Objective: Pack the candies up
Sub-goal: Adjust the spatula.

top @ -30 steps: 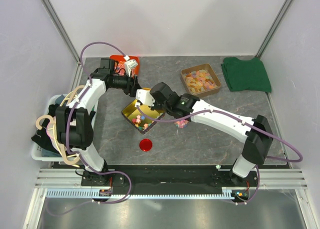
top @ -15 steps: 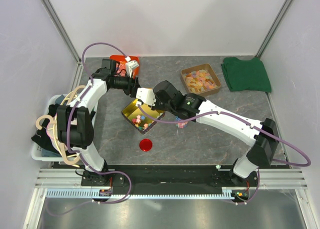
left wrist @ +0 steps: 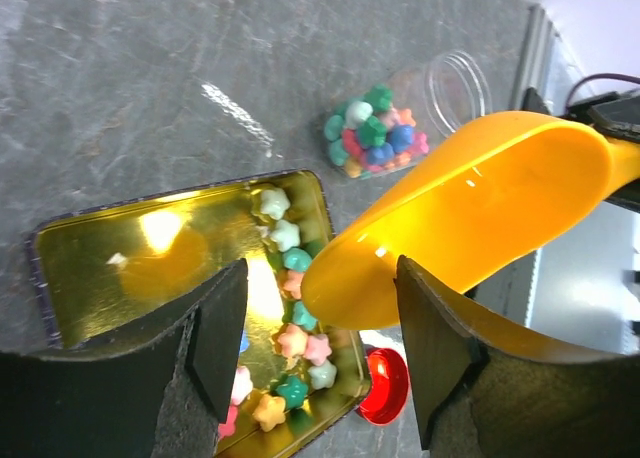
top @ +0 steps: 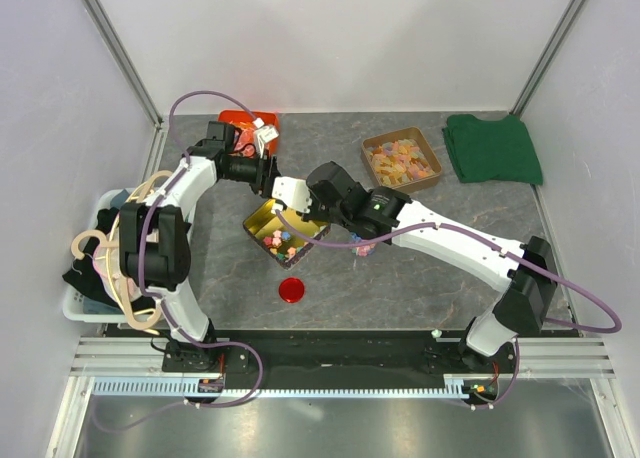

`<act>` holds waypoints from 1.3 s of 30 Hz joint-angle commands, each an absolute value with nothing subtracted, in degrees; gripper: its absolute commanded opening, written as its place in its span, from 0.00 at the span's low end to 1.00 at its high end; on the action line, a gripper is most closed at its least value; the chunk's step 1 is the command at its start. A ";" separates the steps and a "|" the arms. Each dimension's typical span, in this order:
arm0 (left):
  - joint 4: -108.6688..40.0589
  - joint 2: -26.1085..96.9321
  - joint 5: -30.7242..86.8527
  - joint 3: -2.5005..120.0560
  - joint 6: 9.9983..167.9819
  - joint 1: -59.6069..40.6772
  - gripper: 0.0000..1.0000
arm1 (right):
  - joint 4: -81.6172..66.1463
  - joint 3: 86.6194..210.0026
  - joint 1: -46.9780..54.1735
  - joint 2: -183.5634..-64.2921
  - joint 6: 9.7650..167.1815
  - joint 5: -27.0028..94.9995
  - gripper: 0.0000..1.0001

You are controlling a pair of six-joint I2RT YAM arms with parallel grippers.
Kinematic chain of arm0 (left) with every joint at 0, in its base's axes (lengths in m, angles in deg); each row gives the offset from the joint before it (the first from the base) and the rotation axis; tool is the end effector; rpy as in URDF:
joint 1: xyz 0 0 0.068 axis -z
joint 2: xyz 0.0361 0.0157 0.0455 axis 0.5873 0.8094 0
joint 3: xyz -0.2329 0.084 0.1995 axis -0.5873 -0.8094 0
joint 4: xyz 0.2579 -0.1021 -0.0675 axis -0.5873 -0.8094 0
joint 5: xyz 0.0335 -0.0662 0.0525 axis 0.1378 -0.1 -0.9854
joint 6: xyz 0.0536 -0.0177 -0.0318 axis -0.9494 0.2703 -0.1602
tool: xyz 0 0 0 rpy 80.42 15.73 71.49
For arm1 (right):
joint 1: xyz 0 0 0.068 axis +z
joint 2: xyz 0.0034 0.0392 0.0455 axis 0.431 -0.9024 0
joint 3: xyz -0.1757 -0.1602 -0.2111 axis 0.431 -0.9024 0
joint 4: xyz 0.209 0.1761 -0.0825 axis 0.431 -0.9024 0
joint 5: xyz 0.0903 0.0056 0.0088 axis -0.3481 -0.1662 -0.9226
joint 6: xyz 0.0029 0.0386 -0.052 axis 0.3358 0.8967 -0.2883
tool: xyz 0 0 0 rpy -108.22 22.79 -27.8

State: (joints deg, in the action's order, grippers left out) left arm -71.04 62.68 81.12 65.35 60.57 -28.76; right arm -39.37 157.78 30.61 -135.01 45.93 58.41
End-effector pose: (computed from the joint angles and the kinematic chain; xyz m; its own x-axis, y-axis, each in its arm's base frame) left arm 0.4021 -0.0955 0.2776 -0.6613 0.2238 -0.7160 0.7373 0.3698 -0.5654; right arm 0.2362 0.3259 0.3724 0.1052 -0.8467 -0.5215 -0.7504 0.2765 -0.6003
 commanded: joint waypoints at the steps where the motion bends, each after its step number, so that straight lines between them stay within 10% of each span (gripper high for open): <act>1: -75.60 64.42 88.52 67.55 56.41 -28.67 0.64 | -34.83 158.37 30.46 -131.97 47.21 58.87 0.00; 4: -76.84 64.77 90.46 67.99 55.44 -28.67 0.54 | -34.83 158.46 30.46 -131.97 47.29 58.69 0.00; 10: -79.38 65.47 93.19 68.70 53.59 -28.67 0.03 | -34.74 158.28 30.37 -132.32 47.29 58.69 0.00; 21: -83.78 67.49 97.49 70.02 49.99 -28.93 0.02 | -34.91 157.75 30.11 -132.06 47.03 59.92 0.03; 27: -87.20 68.37 101.01 70.81 46.31 -30.25 0.02 | -36.85 158.63 28.09 -130.83 47.47 55.80 0.48; 39: -122.04 75.66 107.78 82.05 15.51 -31.57 0.02 | -36.67 154.86 24.57 -126.96 46.85 47.53 0.50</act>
